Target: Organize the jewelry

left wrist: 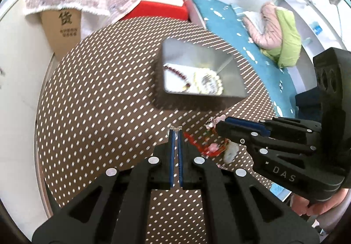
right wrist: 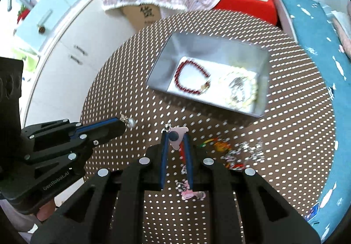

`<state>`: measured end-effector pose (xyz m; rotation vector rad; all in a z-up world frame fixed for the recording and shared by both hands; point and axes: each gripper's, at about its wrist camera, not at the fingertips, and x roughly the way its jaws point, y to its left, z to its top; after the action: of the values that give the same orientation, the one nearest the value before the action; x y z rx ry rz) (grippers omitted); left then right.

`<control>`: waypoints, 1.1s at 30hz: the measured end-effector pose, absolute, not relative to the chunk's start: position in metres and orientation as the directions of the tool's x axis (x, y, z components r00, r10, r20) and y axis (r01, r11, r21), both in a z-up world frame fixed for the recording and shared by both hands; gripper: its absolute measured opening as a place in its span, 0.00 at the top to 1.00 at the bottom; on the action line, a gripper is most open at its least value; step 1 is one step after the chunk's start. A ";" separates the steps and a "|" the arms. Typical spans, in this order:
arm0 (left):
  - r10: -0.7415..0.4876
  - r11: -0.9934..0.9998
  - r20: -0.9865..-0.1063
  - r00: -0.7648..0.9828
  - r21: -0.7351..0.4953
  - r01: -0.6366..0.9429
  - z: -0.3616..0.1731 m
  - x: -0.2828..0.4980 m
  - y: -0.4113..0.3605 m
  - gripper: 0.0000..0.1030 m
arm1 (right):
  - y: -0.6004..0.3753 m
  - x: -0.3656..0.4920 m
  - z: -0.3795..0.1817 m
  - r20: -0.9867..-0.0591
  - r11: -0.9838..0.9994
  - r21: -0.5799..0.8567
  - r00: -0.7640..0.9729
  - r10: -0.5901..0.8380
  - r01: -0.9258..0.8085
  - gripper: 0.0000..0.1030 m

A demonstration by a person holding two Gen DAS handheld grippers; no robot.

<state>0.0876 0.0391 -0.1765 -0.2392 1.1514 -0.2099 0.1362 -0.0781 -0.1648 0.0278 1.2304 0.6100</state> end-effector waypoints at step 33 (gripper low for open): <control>-0.257 0.967 -0.895 0.365 -0.236 0.100 -0.199 0.149 -0.007 0.96 | -0.133 0.171 -0.168 -0.870 0.900 0.355 0.263 0.417 -0.253 0.77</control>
<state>0.1490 -0.0069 -0.1986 -0.1501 1.1759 -0.2306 0.1712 -0.1334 -0.1684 0.1548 1.2243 0.4555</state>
